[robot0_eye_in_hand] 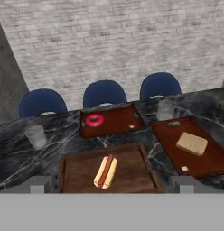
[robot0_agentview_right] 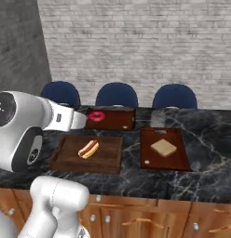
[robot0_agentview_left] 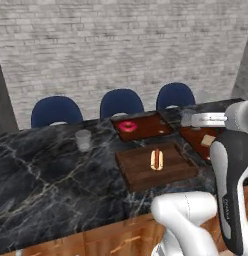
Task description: Take the donuts from the fridge and place them on the empty tray on the dining counter.
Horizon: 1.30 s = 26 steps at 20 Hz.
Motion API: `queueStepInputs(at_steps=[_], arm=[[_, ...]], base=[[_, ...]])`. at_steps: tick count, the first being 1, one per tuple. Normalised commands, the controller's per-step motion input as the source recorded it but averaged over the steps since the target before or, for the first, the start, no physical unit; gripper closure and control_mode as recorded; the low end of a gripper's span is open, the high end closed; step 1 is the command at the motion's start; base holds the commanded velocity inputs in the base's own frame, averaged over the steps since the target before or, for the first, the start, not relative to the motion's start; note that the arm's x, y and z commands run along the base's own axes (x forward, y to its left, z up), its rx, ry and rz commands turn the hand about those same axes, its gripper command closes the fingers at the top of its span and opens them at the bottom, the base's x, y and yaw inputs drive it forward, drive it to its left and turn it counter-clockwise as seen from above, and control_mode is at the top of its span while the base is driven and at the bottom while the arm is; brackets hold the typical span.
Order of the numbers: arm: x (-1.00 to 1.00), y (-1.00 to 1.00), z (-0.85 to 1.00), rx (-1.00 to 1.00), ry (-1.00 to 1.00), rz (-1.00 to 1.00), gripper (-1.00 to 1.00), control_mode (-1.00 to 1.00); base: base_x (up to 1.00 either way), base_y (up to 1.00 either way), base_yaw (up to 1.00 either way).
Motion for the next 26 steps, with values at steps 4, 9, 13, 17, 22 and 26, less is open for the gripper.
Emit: queueStepInputs(at_steps=[4, 9, 13, 17, 22, 26], arm=[[0.00, 0.00, 0.00, 0.00, 0.00, 0.00, -1.00, 1.00], [0.00, 0.00, 0.00, 0.00, 0.00, 0.00, -1.00, 1.00], [0.00, 0.00, 0.00, 0.00, 0.00, 0.00, -1.00, 1.00], [0.00, 0.00, 0.00, 0.00, 0.00, 0.00, -1.00, 1.00], [0.00, 0.00, 0.00, 0.00, 0.00, 0.00, -1.00, 1.00], [0.00, 0.00, 0.00, 0.00, 0.00, 0.00, -1.00, 1.00]], base=[[0.00, 0.00, -1.00], [0.00, 0.00, -1.00], [0.00, 0.00, -0.99], [0.00, -0.19, -0.92], [0.00, -0.20, -0.93], [0.00, -0.06, -0.99]])
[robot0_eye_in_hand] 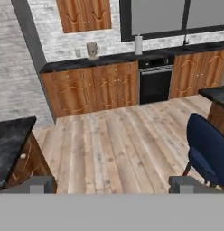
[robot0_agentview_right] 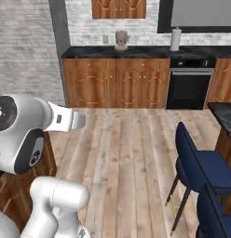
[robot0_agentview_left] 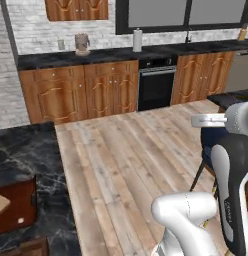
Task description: Take the donuts from the fridge and place them on the empty tray on the dining counter.
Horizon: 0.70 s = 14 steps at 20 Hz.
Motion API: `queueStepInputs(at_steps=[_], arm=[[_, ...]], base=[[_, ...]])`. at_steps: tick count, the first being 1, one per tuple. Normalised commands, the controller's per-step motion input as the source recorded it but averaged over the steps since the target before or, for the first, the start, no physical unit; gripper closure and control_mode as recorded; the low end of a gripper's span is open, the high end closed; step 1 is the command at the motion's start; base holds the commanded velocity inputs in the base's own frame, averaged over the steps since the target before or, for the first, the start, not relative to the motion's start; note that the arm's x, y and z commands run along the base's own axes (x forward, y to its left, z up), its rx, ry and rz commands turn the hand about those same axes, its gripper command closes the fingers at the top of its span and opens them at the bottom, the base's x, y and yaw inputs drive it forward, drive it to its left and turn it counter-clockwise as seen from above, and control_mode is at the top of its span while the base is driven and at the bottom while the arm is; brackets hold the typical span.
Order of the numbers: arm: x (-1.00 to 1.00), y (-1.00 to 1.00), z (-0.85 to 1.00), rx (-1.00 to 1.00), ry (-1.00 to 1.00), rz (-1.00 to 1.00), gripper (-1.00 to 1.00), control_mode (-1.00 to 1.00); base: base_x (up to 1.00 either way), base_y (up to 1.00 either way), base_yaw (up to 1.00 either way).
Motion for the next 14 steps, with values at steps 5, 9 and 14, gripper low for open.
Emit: queueStepInputs(at_steps=[5, 9, 14], arm=[[0.00, 0.00, 0.00, 0.00, 0.00, 0.00, -1.00, 1.00], [0.00, 0.00, 0.00, 0.00, 0.00, 0.00, -1.00, 1.00], [0.00, 0.00, 0.00, 0.00, 0.00, 0.00, -1.00, 1.00]], base=[[1.00, 0.27, -0.16], [1.00, 0.00, 0.01], [1.00, -0.04, 0.03]])
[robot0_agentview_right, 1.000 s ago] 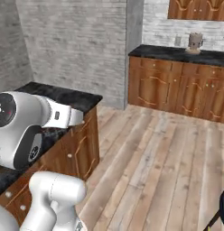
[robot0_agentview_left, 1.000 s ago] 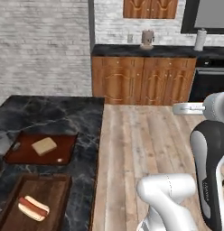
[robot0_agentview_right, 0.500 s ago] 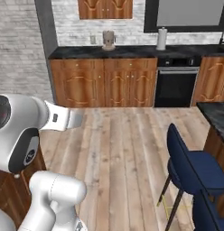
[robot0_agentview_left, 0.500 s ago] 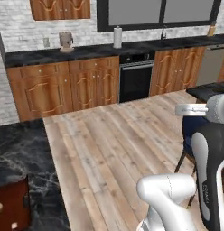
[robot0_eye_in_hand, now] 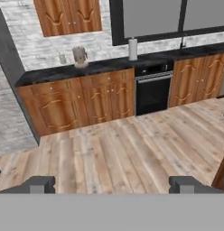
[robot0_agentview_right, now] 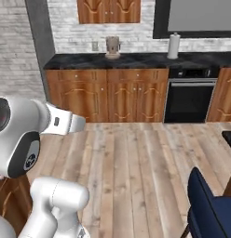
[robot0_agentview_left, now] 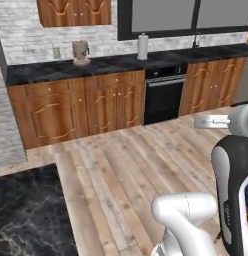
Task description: Take the donuts from the fridge and place them on the empty tray on the dining counter.
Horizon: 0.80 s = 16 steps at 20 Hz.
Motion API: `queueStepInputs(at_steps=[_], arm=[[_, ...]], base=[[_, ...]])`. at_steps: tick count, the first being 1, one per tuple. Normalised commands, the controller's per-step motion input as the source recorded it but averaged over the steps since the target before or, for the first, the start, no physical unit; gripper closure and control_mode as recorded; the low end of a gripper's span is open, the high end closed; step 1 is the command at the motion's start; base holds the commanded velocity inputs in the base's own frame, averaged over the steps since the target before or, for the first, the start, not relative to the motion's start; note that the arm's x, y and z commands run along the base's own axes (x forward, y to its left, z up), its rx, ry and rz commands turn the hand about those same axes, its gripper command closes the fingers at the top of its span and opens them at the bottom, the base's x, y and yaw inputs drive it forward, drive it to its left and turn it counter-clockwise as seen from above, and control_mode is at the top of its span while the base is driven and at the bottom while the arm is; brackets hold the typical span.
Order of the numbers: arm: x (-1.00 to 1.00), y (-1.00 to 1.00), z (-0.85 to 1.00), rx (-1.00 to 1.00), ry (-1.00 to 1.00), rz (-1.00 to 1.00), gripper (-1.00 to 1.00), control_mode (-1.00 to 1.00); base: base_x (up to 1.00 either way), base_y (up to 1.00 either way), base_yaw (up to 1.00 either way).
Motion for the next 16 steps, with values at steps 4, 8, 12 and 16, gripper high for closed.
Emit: queueStepInputs(at_steps=[4, 8, 12, 16], arm=[[0.00, 0.00, 0.00, 0.00, 0.00, 0.00, -1.00, 1.00], [0.00, 0.00, 0.00, 0.00, 0.00, 0.00, -1.00, 1.00], [0.00, 0.00, 0.00, 0.00, 0.00, 0.00, -1.00, 1.00], [0.00, 0.00, 0.00, 0.00, 0.00, 0.00, -1.00, 1.00]], base=[[1.00, -0.13, 0.01], [1.00, -0.21, 0.00], [1.00, -0.15, 0.00], [0.94, -0.02, -0.31]])
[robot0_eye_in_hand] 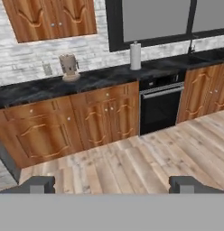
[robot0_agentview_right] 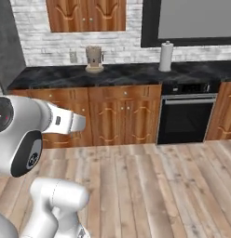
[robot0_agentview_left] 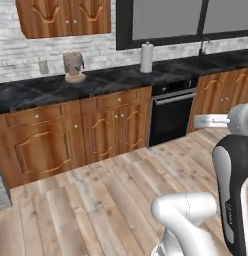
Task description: Take the donuts from the fridge and place them on the empty tray on the dining counter.
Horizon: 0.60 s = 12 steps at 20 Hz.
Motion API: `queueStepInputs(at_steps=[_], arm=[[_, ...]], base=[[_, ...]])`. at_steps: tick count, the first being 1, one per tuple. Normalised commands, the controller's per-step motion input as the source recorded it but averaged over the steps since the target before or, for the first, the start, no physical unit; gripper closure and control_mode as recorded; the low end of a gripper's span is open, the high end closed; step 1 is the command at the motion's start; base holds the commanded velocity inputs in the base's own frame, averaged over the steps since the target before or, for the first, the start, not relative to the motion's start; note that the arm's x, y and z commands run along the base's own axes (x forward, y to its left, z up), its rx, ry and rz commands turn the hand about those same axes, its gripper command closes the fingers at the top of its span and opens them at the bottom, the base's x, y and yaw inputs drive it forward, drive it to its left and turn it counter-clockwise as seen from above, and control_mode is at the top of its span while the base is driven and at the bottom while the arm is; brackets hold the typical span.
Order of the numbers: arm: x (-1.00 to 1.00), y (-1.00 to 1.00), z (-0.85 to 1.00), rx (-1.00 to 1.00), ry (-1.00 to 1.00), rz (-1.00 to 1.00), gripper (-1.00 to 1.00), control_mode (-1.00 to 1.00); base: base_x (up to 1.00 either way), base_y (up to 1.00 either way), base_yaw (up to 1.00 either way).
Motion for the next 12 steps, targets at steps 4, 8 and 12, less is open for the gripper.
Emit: queueStepInputs(at_steps=[4, 8, 12], arm=[[0.00, 0.00, 0.00, 0.00, 0.00, 0.00, -1.00, 1.00], [0.00, 0.00, 0.00, 0.00, 0.00, 0.00, -1.00, 1.00], [0.00, 0.00, 0.00, 0.00, 0.00, 0.00, -1.00, 1.00]], base=[[0.00, 0.01, -1.00], [0.00, 0.00, -1.00], [0.00, 0.00, -1.00]])
